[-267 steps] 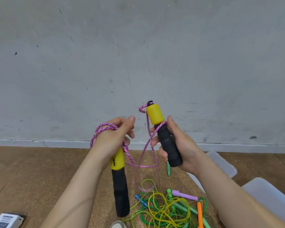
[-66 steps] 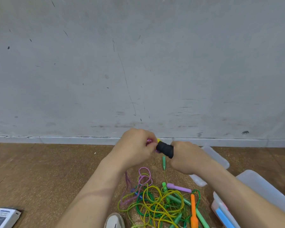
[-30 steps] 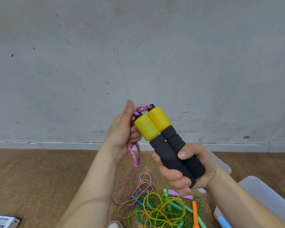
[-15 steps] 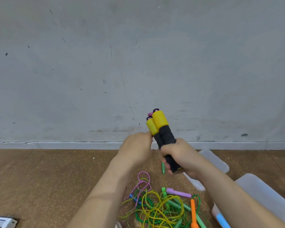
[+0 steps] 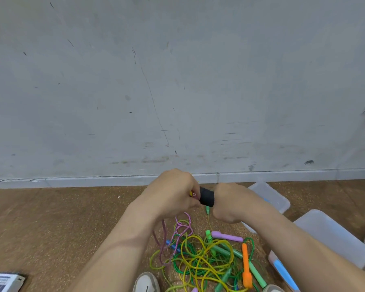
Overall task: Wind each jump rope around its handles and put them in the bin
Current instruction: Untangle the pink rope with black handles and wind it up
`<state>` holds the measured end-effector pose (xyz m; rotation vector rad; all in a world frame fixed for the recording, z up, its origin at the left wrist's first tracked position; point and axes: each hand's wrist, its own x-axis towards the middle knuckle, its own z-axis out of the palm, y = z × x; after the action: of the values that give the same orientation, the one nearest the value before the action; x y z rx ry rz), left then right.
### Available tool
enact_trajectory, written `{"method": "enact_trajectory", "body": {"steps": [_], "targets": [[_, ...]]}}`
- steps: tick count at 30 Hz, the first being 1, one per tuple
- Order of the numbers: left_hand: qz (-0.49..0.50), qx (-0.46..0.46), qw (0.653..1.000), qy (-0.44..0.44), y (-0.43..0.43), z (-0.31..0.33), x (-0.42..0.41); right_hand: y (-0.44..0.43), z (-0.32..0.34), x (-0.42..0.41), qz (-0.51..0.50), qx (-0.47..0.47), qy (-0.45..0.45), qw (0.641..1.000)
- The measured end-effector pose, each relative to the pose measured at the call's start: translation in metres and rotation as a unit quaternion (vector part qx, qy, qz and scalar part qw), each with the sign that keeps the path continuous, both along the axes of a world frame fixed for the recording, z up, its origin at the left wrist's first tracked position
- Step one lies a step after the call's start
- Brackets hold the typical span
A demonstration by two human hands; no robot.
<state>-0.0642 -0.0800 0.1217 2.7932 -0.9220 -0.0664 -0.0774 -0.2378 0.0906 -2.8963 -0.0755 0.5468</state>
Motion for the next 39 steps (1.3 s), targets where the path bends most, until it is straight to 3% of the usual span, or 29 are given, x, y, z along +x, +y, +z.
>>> {"method": "enact_trajectory", "body": {"steps": [4, 7, 9, 12, 13, 14, 16, 17, 18, 20, 22, 23, 27, 30, 32, 34, 35, 37, 39], "targets": [[0.042, -0.102, 0.985, 0.134, 0.02, 0.008, 0.006, 0.005, 0.005, -0.011, 0.112, -0.066, 0.004, 0.991], [0.023, -0.187, 0.936, 0.297, 0.034, 0.006, 0.012, 0.003, 0.009, -0.018, 0.222, -0.077, -0.01, 0.972], [0.008, -0.245, 0.9, 0.359, 0.044, 0.007, 0.013, -0.003, 0.018, -0.021, 0.237, -0.013, -0.002, 0.971], [-0.011, -0.371, 0.836, 0.404, 0.042, 0.007, 0.013, -0.013, 0.031, -0.02, 0.21, 0.194, 0.062, 0.956], [-0.007, -0.443, 0.794, 0.416, 0.031, 0.006, 0.012, -0.015, 0.033, -0.02, 0.195, 0.265, 0.08, 0.941], [-0.019, -0.527, 0.766, 0.367, 0.024, 0.008, 0.008, -0.016, 0.034, -0.02, 0.178, 0.324, 0.094, 0.924], [0.024, -0.798, 0.553, 0.236, 0.008, -0.001, 0.016, -0.013, 0.034, -0.02, 0.131, 0.411, 0.104, 0.896], [0.007, -0.817, 0.515, 0.259, 0.013, 0.02, 0.013, -0.011, 0.032, -0.019, 0.104, 0.446, 0.106, 0.882], [0.002, -0.743, 0.581, 0.332, 0.011, 0.012, 0.011, -0.01, 0.031, -0.018, 0.083, 0.477, 0.105, 0.869], [0.06, -0.603, 0.698, 0.383, 0.011, -0.009, 0.012, -0.009, 0.028, -0.015, 0.055, 0.517, 0.109, 0.847], [0.059, -0.565, 0.722, 0.394, 0.016, -0.008, 0.014, -0.008, 0.027, -0.013, 0.028, 0.548, 0.115, 0.828], [0.074, -0.577, 0.715, 0.388, 0.017, -0.011, 0.019, -0.008, 0.027, -0.013, 0.022, 0.553, 0.113, 0.825], [0.068, -0.543, 0.744, 0.384, 0.021, -0.008, 0.019, -0.007, 0.024, -0.009, -0.047, 0.577, 0.081, 0.811], [0.111, -0.494, 0.787, 0.353, 0.025, -0.008, 0.019, -0.009, 0.024, -0.004, -0.125, 0.598, 0.05, 0.79], [0.139, -0.424, 0.853, 0.271, 0.024, -0.012, 0.019, -0.008, 0.023, -0.002, -0.156, 0.575, 0.028, 0.803], [0.132, -0.282, 0.942, 0.126, 0.024, -0.011, 0.015, -0.004, 0.022, -0.001, -0.173, 0.541, 0.015, 0.823], [0.124, -0.202, 0.969, 0.063, 0.023, -0.008, 0.011, -0.002, 0.02, 0.0, -0.18, 0.521, 0.005, 0.834], [0.108, -0.095, 0.99, -0.013, 0.022, -0.001, 0.005, 0.0, 0.014, 0.004, -0.176, 0.468, -0.036, 0.865], [0.083, -0.046, 0.994, -0.056, 0.02, 0.002, 0.001, 0.0, 0.008, 0.008, -0.14, 0.374, -0.093, 0.912]]}}
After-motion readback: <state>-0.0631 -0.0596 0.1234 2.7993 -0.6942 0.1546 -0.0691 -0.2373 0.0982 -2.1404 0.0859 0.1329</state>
